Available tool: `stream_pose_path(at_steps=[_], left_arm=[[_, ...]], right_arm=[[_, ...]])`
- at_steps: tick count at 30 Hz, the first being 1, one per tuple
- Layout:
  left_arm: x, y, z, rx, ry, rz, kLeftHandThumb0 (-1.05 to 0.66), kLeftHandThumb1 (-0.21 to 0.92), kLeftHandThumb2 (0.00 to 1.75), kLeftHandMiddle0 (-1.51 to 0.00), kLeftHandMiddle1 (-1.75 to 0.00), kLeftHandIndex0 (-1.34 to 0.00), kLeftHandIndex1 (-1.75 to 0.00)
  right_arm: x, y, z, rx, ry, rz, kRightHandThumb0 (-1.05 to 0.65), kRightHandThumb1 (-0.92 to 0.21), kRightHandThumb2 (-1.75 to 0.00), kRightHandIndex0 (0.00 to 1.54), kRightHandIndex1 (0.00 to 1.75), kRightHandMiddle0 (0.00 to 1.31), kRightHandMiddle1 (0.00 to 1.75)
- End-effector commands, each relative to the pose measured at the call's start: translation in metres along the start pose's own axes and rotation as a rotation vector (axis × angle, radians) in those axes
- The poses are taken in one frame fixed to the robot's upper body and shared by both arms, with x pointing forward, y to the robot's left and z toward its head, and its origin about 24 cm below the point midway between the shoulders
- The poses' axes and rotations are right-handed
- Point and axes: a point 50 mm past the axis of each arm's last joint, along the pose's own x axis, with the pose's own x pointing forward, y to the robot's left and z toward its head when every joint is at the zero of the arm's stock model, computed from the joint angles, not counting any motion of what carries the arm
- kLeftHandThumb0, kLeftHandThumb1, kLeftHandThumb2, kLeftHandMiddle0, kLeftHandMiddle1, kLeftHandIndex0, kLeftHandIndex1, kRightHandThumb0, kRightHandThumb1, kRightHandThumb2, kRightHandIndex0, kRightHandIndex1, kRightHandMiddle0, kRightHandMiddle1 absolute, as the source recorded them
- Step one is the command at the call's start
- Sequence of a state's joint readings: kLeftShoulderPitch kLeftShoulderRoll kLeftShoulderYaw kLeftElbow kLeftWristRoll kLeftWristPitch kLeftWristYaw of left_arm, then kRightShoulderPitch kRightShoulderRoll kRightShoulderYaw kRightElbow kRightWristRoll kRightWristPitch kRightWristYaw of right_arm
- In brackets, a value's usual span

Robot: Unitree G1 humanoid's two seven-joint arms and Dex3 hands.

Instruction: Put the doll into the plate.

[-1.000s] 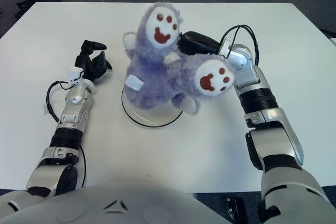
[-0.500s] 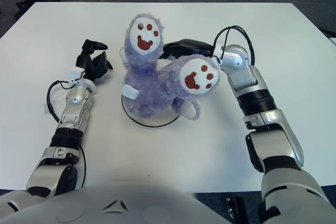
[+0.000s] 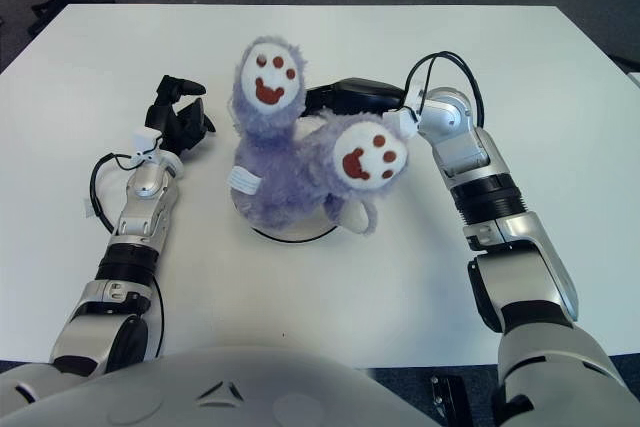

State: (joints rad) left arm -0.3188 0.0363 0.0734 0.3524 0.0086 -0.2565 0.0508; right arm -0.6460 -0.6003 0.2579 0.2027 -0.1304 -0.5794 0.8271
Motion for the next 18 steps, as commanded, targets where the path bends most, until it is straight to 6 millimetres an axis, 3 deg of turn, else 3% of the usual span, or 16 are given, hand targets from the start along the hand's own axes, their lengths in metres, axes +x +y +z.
stream_pose_path(at_steps=[1,3,6,18], left_arm=[[-0.007,-0.001,-0.009,-0.01,0.037,0.002,-0.37,0.79,0.69,-0.84,-1.75,-0.29,-1.75],[-0.007,-0.002,-0.009,-0.011,0.037,0.001,-0.36,0.79,0.69,-0.84,-1.75,-0.28,-1.75],[-0.007,-0.002,-0.009,-0.012,0.036,0.001,-0.36,0.79,0.69,-0.83,-1.75,-0.28,-1.75],[-0.007,-0.001,-0.009,-0.015,0.036,0.0,-0.36,0.79,0.68,-0.83,-1.75,-0.28,-1.75]], right_arm=[[-0.007,-0.002,0.001,-0.013,0.022,-0.017,-0.65,-0.92,-0.06,0.28,0.33,0.22,0.28],[-0.009,-0.003,0.001,-0.013,0.025,-0.017,-0.66,-0.92,-0.04,0.24,0.15,0.18,0.16],[-0.012,-0.004,0.001,-0.014,0.03,-0.019,-0.67,-0.92,-0.04,0.2,0.05,0.14,0.09],[-0.023,-0.011,0.001,-0.042,0.055,-0.1,-0.68,-0.92,-0.03,0.13,0.0,0.08,0.03]])
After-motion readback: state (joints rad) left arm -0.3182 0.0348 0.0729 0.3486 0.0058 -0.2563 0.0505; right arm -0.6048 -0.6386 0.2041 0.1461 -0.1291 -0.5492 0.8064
